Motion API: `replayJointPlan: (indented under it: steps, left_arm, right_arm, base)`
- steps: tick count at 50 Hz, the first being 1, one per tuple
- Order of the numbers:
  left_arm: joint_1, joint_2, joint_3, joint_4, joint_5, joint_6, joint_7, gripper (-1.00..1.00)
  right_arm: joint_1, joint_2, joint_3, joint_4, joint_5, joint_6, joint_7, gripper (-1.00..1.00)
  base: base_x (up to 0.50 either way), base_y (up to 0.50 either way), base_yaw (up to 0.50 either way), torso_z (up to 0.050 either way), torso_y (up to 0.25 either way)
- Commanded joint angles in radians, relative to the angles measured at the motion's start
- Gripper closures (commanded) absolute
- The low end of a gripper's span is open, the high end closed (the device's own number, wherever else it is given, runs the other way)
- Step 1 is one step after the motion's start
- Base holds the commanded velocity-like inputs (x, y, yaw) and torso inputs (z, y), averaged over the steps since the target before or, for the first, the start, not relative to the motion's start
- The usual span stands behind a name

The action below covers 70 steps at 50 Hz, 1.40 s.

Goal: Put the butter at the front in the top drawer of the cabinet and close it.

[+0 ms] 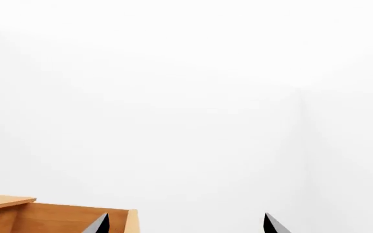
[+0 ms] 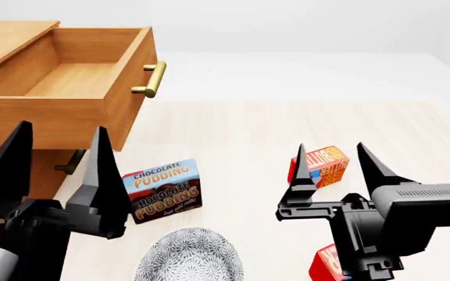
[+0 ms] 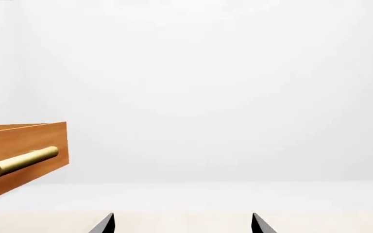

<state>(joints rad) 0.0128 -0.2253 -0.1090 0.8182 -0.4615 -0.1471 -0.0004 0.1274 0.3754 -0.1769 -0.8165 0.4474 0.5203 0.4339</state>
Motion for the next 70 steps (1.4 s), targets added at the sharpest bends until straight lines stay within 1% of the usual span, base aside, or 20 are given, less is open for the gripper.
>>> replayJointPlan:
  steps: [1,2,6,10,13,16,19,29,38,70]
  left_arm:
    - [0.064,0.036,0.002,-0.039,0.041,0.148,0.041,-1.0]
    - [0.063,0.035,0.003,-0.039,0.042,0.15,0.041,-1.0]
    - [0.054,0.03,0.006,-0.031,0.055,0.144,0.03,-1.0]
    - [0.041,0.022,0.007,-0.023,0.068,0.138,0.021,-1.0]
    - [0.03,0.016,0.004,-0.018,0.066,0.135,0.015,-1.0]
    - [0.023,0.011,-0.002,-0.008,0.061,0.138,0.011,-1.0]
    - [0.018,0.006,-0.006,-0.003,0.057,0.141,0.009,-1.0]
    - [0.019,-0.003,-0.012,-0.011,0.051,0.157,0.008,-1.0]
    - [0.022,-0.012,-0.009,-0.008,0.049,0.166,0.008,-1.0]
    - [0.052,-0.035,-0.007,0.009,0.035,0.203,0.004,-1.0]
  right_arm:
    - [0.045,0.009,0.03,0.0,0.042,0.038,0.012,-1.0]
    - [0.061,0.01,0.039,0.0,0.058,0.058,0.017,-1.0]
    - [0.201,0.018,0.095,0.01,0.174,0.221,0.064,-1.0]
    - [0.362,0.02,0.123,0.054,0.28,0.375,0.099,-1.0]
    - [0.454,0.018,0.141,0.092,0.33,0.443,0.113,-1.0]
    - [0.537,-0.008,0.2,0.151,0.419,0.503,0.131,-1.0]
    - [0.583,-0.02,0.226,0.193,0.456,0.527,0.14,-1.0]
    - [0.662,-0.03,0.241,0.284,0.482,0.552,0.149,-1.0]
    - [0.698,-0.029,0.23,0.317,0.481,0.563,0.155,-1.0]
    - [0.768,-0.035,0.234,0.318,0.531,0.609,0.213,-1.0]
  base:
    - [0.0,0.0,0.0,0.0,0.0]
    - [0.0,0.0,0.0,0.0,0.0]
    - [0.0,0.0,0.0,0.0,0.0]
    - [0.0,0.0,0.0,0.0,0.0]
    - [0.0,0.0,0.0,0.0,0.0]
    - [0.0,0.0,0.0,0.0,0.0]
    - [0.0,0.0,0.0,0.0,0.0]
    - [0.0,0.0,0.0,0.0,-0.109]
    - [0.0,0.0,0.0,0.0,-0.135]
    - [0.0,0.0,0.0,0.0,-0.159]
